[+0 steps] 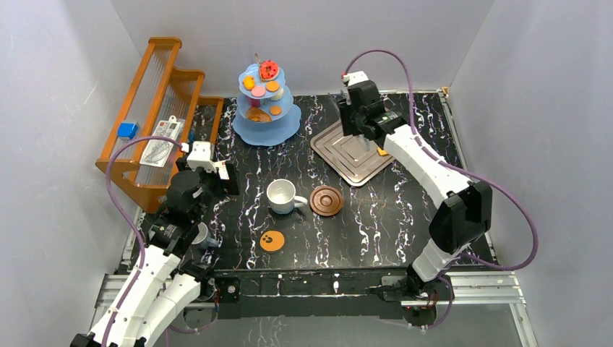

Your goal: Serve the afternoon tea

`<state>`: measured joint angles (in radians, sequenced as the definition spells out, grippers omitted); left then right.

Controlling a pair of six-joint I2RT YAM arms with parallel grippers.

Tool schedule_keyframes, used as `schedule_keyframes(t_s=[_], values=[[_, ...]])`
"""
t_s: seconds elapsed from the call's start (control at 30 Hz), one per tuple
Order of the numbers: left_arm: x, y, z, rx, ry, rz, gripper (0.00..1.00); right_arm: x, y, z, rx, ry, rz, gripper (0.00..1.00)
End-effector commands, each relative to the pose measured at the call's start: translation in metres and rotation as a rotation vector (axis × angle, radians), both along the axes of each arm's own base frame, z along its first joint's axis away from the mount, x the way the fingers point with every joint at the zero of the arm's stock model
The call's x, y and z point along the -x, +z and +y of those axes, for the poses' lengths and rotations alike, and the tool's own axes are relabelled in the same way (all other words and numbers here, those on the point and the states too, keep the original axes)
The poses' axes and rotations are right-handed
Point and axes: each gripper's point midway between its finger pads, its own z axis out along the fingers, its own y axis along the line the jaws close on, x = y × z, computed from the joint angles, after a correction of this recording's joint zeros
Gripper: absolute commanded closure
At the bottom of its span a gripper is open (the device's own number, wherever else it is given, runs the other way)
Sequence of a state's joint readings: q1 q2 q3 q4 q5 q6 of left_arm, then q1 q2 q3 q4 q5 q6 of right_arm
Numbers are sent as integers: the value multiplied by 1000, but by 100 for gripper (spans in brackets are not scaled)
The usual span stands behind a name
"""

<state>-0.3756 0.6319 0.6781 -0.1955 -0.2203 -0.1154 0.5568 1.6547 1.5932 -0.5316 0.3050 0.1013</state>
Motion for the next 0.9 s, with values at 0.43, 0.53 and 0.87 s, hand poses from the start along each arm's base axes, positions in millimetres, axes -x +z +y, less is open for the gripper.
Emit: schedule_keyframes(t_s=[0.43,0.53,0.87], values=[[-1,15,-6,18,-28,-29,2,-4,-70,-134,36,-276,167,49],[-1,14,-6,18,-28,-29,2,-7,-81,-144,45,-298,180,49],[-2,14,-6,17,-27,-27,2,-9,-105,-156,5,-298,232,47]])
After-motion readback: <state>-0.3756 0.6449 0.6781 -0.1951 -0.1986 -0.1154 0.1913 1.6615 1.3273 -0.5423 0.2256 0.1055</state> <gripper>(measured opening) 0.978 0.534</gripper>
